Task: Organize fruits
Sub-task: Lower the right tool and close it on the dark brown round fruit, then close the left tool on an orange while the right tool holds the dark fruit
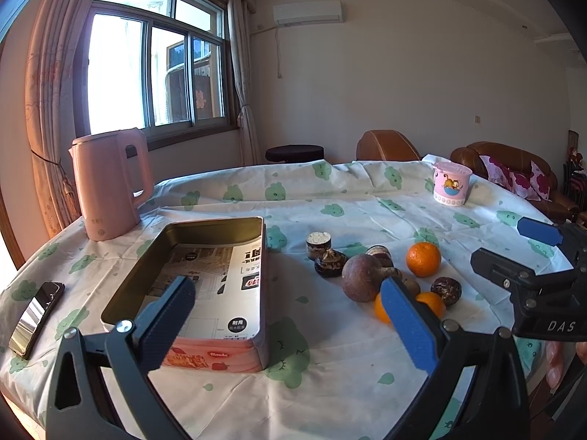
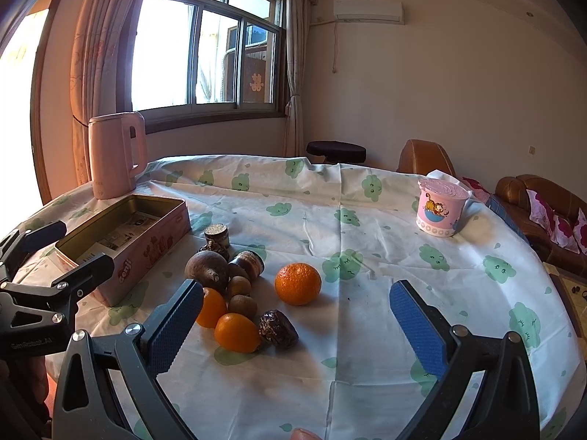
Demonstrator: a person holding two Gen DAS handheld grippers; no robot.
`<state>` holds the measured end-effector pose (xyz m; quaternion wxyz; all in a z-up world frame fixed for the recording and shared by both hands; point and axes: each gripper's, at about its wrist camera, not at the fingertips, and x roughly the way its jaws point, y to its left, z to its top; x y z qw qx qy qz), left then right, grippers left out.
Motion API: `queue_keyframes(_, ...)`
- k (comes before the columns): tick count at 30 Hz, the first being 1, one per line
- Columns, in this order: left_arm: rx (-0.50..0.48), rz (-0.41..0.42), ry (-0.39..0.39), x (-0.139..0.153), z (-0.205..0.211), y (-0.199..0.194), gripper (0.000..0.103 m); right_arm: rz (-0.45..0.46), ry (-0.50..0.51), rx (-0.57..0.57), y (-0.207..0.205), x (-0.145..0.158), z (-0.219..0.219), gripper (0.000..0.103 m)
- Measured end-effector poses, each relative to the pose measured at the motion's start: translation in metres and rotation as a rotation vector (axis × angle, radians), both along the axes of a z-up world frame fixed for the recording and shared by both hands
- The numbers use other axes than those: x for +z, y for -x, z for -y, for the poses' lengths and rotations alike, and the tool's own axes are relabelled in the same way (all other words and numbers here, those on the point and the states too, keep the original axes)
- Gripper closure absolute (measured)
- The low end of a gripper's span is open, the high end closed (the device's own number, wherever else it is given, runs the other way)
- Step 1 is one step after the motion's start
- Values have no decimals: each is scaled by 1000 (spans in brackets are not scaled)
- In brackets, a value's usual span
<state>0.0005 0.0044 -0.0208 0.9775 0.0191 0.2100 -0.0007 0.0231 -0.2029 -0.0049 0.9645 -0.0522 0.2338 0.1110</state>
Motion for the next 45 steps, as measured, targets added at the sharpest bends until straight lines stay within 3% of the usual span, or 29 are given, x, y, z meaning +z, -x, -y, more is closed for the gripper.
queue_keyframes(8,0,-21,-4,-3,1,-5,0,-21,-14,-3,-7,-9,7,2)
queue_keyframes(14,-2,-49,-6,-10,2,-13,0,-60,-1,-8,-14,-23,14,20)
queue_keyframes(16,-8,-60,-6,-13,3,-15,0,-77,1,-8,-16,-27,16,20)
queue_keyframes(23,-50,-84,-4,-17,13,-19,0,-133,10,20,-24,-39,16,36)
queue_keyframes(28,-103,-105,19,-18,20,-23,1,-163,17,58,-29,-44,10,39)
queue_keyframes(32,-146,-133,15,-19,28,-28,11,-197,36,74,-34,-49,2,50)
queue_keyframes(37,-215,-184,5,-21,43,-37,16,-252,43,77,-43,-54,1,53)
queue_keyframes(40,-247,-228,-12,-24,52,-46,26,-280,46,94,-48,-56,0,64)
queue_keyframes(45,-273,-296,1,-30,58,-65,36,-290,20,100,-47,-58,5,65)
